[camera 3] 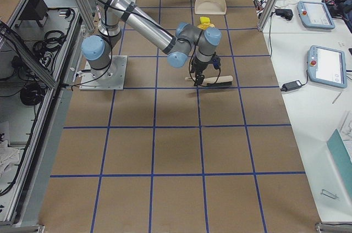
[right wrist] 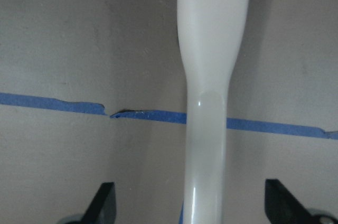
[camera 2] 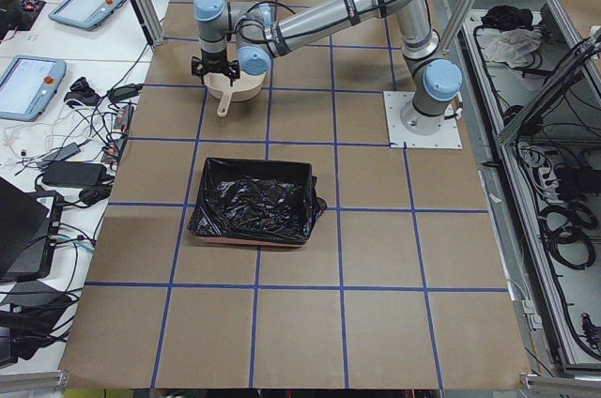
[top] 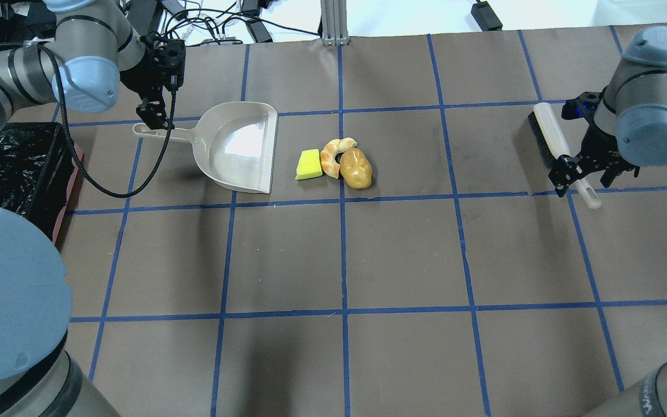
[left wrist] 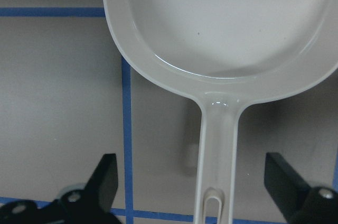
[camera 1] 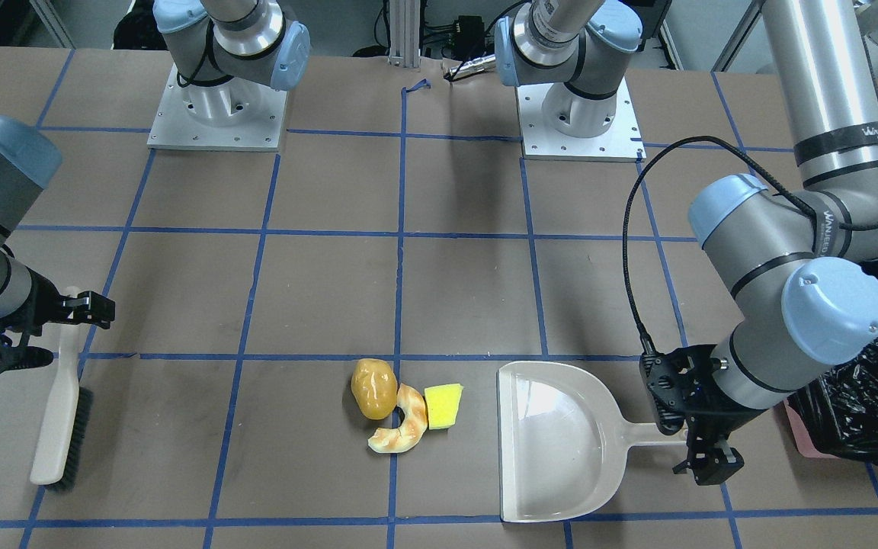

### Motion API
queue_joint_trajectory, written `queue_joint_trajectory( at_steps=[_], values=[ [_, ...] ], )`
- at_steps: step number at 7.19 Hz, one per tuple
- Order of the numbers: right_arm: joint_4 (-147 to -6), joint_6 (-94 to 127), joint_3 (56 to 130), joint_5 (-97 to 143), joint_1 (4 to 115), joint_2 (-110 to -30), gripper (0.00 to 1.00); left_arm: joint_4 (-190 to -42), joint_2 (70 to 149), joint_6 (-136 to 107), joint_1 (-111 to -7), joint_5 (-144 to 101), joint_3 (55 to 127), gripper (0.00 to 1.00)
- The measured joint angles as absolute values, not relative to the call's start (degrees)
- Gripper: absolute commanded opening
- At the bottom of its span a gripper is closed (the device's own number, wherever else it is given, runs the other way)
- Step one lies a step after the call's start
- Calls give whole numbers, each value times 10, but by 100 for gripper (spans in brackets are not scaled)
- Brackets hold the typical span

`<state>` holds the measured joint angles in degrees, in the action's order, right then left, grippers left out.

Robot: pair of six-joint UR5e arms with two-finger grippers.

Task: Sweep and dump trash into bin
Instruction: 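Lift the brush with the right gripper and carry it toward the food items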

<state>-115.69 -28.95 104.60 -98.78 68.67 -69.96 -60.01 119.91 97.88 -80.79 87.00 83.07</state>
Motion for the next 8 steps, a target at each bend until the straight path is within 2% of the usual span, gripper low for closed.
queue_joint_trajectory(
  at_steps=[1,2,4,6,8],
  values=[
    [-1156,-295,1050,-992,681,-700,59,-592,1206,980,-808,868,830,100],
    [-1157,-298,1051,-993,678,-700,44,-589,1212,980,-808,867,830,100],
    [-1159,-298,1048,-988,677,-700,22,-589,1221,979,-805,870,830,100],
    [-1159,-298,1046,-984,677,-701,12,-597,1228,982,-804,878,838,100],
    [-1158,-295,1041,-983,680,-706,12,-609,1231,988,-804,883,853,100]
  ],
)
